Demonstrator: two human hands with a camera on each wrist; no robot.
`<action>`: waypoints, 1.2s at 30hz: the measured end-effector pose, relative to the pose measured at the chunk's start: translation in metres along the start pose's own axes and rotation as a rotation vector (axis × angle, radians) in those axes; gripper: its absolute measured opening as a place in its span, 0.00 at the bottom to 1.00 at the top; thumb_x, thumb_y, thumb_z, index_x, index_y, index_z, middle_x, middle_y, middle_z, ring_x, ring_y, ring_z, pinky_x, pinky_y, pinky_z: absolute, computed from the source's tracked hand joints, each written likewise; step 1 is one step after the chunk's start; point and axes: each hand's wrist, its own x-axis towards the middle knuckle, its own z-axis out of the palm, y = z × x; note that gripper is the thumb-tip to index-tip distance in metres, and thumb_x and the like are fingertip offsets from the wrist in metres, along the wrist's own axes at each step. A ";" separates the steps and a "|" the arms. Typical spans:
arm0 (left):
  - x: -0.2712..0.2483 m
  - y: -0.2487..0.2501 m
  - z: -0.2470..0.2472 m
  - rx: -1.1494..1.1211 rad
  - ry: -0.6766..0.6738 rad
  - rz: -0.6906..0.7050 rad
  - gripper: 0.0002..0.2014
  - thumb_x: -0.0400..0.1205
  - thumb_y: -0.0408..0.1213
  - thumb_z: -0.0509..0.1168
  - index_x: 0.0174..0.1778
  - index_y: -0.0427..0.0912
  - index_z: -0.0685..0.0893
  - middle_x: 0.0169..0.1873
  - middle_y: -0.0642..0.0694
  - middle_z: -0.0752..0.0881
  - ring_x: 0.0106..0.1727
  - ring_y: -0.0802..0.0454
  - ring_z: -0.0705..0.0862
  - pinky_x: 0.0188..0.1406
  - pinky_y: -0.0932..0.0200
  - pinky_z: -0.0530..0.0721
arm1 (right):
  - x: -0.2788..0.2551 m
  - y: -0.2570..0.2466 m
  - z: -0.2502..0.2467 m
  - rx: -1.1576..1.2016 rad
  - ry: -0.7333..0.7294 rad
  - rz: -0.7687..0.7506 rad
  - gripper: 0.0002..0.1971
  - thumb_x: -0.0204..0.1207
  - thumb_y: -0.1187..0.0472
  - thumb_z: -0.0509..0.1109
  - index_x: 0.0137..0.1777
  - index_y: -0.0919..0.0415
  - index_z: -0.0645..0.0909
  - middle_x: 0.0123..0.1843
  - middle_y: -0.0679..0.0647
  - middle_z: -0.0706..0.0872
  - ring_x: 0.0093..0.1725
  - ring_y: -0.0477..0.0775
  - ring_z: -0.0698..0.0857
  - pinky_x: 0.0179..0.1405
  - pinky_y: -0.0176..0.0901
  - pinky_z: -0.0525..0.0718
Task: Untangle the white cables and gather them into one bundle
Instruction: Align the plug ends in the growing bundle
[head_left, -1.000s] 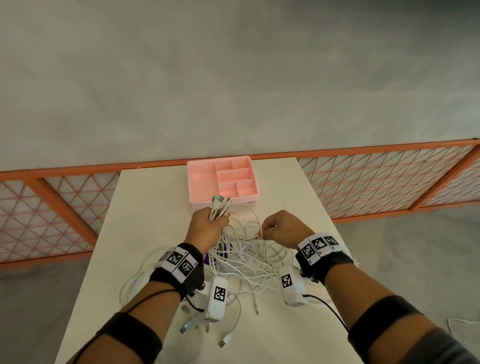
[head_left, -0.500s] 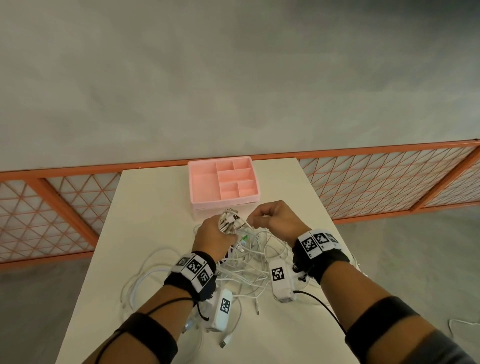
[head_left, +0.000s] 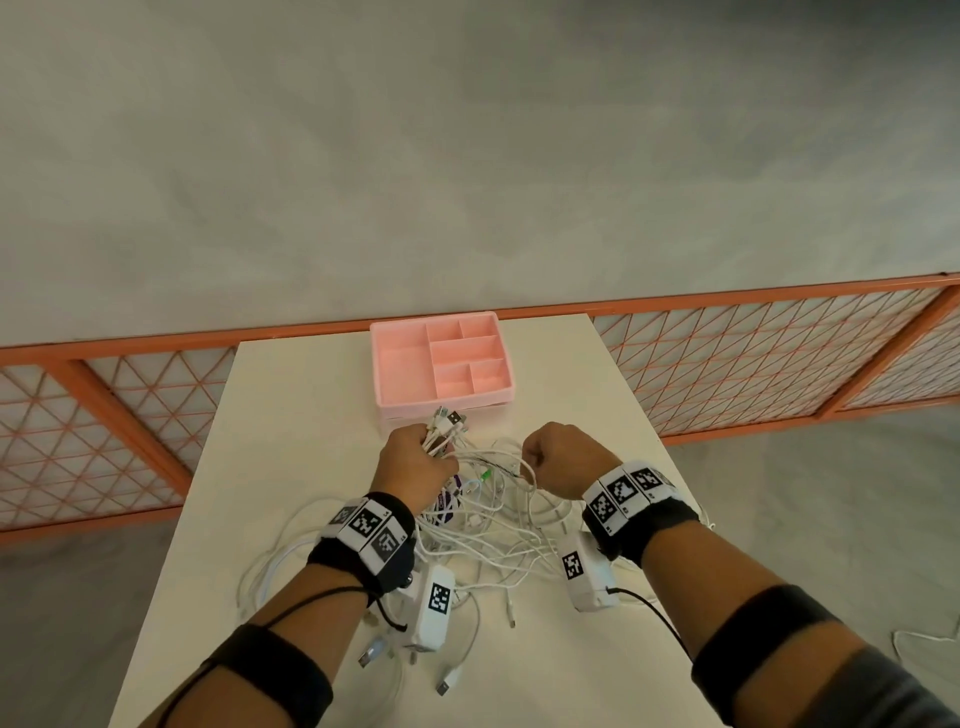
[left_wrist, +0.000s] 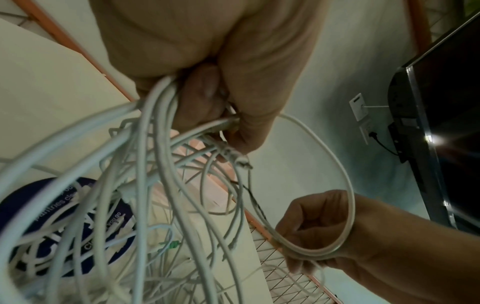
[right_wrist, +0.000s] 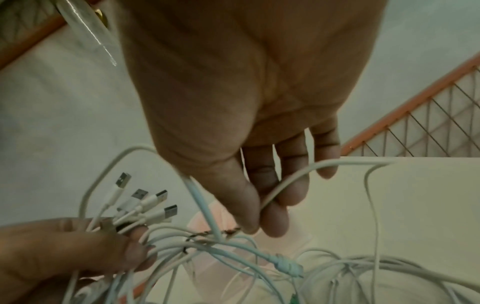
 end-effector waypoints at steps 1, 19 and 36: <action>0.000 -0.001 0.000 0.001 -0.003 -0.002 0.08 0.74 0.27 0.72 0.35 0.44 0.84 0.30 0.47 0.85 0.31 0.49 0.81 0.32 0.61 0.77 | 0.000 -0.002 -0.001 0.000 -0.021 -0.002 0.14 0.73 0.69 0.62 0.38 0.53 0.87 0.39 0.52 0.90 0.41 0.55 0.87 0.42 0.42 0.84; -0.001 0.016 0.014 0.067 -0.015 -0.044 0.06 0.73 0.34 0.76 0.33 0.41 0.86 0.28 0.47 0.85 0.29 0.50 0.83 0.23 0.65 0.72 | -0.008 -0.034 -0.025 0.172 0.224 -0.444 0.05 0.75 0.58 0.77 0.40 0.58 0.89 0.35 0.41 0.84 0.35 0.44 0.84 0.35 0.32 0.78; 0.005 -0.018 -0.007 0.073 0.049 -0.205 0.02 0.74 0.31 0.74 0.36 0.39 0.87 0.31 0.43 0.87 0.33 0.44 0.86 0.27 0.63 0.76 | -0.014 -0.016 -0.124 1.612 1.005 -0.507 0.07 0.86 0.66 0.61 0.45 0.61 0.74 0.49 0.69 0.88 0.45 0.67 0.88 0.44 0.53 0.87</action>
